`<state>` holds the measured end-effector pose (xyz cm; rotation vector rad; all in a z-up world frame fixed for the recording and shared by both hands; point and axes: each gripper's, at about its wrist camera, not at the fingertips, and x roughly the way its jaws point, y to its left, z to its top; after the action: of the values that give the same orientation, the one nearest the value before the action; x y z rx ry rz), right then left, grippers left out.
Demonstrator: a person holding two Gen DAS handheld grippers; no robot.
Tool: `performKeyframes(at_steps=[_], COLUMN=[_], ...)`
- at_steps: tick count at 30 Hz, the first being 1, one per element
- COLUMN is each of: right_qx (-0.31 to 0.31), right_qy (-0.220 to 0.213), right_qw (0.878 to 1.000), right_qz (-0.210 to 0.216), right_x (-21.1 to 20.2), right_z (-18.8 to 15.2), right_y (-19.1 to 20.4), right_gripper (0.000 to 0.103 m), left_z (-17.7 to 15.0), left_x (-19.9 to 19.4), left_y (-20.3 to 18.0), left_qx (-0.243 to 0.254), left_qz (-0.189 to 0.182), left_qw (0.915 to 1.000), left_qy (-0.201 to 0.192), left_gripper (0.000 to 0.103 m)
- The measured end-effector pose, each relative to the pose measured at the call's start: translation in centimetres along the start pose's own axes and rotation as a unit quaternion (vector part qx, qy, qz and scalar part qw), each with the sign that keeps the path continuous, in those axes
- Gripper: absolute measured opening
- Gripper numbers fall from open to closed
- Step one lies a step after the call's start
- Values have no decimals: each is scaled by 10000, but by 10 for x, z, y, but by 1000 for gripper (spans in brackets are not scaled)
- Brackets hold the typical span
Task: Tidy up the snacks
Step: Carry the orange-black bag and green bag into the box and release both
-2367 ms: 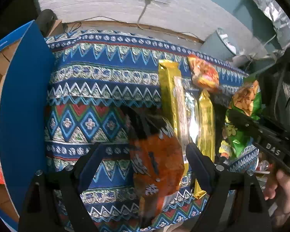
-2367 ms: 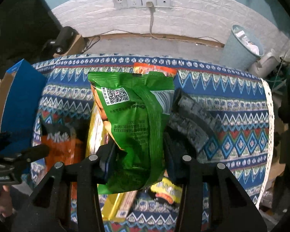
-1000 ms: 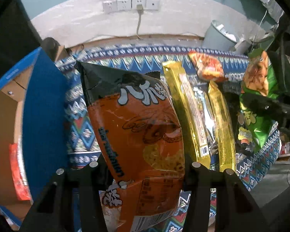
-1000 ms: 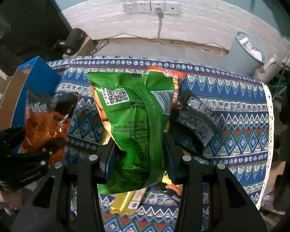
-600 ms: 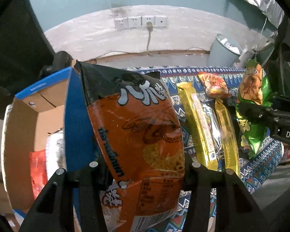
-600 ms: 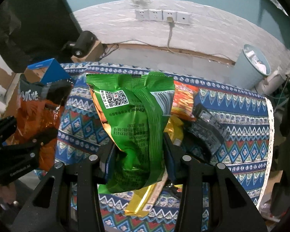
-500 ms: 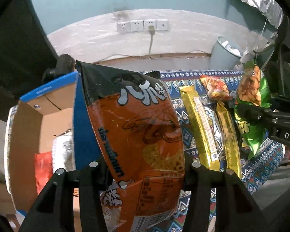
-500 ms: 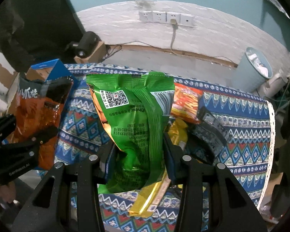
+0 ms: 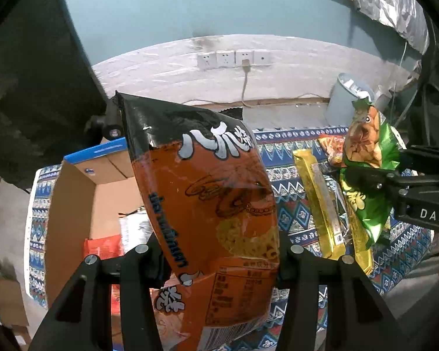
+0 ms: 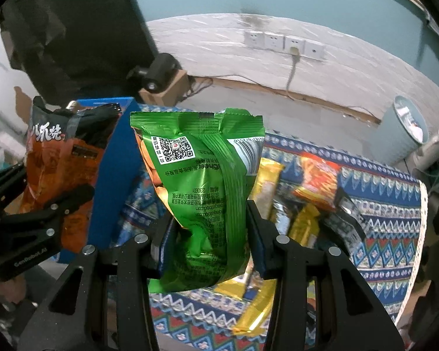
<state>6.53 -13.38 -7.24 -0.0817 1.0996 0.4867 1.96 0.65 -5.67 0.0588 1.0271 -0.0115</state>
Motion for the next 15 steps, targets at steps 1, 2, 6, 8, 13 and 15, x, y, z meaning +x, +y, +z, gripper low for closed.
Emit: performKeyframes(at_steps=[1, 2, 6, 8, 13, 15], right_qx=[-32, -68, -204, -279, -479, -568], right_qy=[-12, -23, -42, -32, -18, -30], right_qw=[10000, 10000, 9996, 9993, 9981, 9973], right_qz=[30, 60, 189, 252, 398, 467], right_x=[0, 0, 1, 3, 9, 10], right_z=[2, 4, 10, 13, 20, 24], right_y=[5, 10, 29, 39, 69, 83], right_gripper=[43, 43, 43, 43, 43, 43], left_z=[0, 0, -2, -4, -9, -12], left_x=[-2, -5, -11, -13, -14, -13], left_y=[4, 8, 26, 36, 62, 74], left_qx=[-20, -46, -191, -288, -493, -627], left_qz=[10, 33, 60, 78, 230, 245], left_qw=[10000, 10000, 9998, 9995, 9984, 9977], left_qy=[-22, -49, -95, -104, -129, -119], left_gripper=[51, 52, 52, 52, 52, 52])
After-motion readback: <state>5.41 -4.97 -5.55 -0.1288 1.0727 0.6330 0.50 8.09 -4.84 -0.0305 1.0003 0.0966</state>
